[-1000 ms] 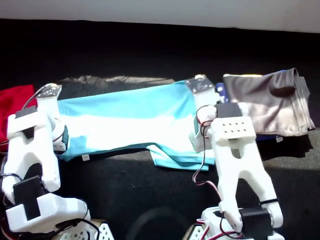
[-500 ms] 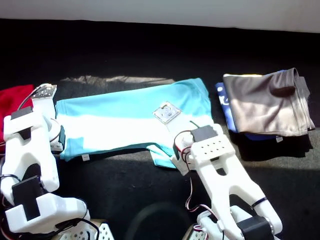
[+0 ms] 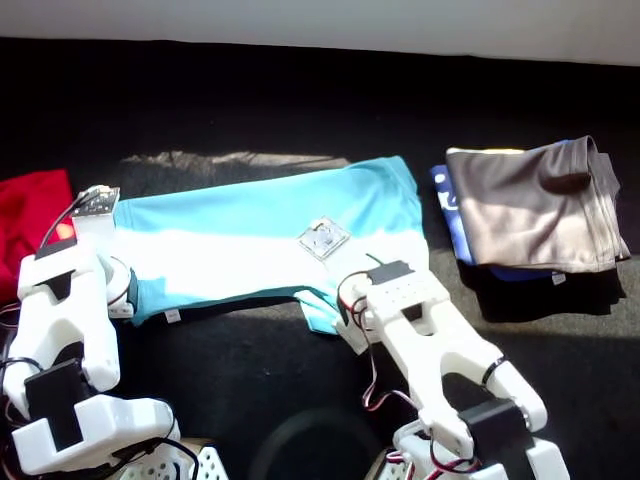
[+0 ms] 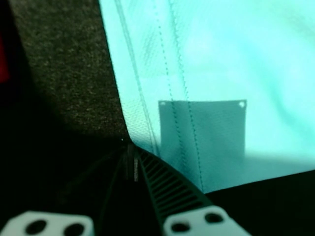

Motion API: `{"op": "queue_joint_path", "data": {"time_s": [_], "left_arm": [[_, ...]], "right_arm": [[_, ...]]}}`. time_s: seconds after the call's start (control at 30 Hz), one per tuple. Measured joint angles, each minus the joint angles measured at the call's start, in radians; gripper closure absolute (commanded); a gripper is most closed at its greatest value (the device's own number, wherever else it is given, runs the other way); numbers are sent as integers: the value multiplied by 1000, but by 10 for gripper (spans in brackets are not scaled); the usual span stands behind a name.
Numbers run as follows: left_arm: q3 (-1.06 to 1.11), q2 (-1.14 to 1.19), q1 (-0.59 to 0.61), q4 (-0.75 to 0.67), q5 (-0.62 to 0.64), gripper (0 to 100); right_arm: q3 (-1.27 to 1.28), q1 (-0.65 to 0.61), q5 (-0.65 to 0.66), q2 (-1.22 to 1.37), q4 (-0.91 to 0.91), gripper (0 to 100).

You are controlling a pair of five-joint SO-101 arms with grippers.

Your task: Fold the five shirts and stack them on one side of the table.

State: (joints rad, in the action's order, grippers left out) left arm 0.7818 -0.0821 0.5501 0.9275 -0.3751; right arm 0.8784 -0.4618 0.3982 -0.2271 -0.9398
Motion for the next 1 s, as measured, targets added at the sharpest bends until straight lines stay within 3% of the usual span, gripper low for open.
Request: {"op": "queue_joint_path", "data": {"time_s": [0.13,0.4,0.7,1.0], "left_arm": [[0,0,0,0,0,991],[0,0,0,0,0,991],[0,0,0,0,0,991],[0,0,0,0,0,991]], "right_arm": [[-44,37,0,26,0,992],[-58,54,0,34,-6,992],[-282,54,0,35,-229,992],[-334,29,0,37,-301,964]]}}
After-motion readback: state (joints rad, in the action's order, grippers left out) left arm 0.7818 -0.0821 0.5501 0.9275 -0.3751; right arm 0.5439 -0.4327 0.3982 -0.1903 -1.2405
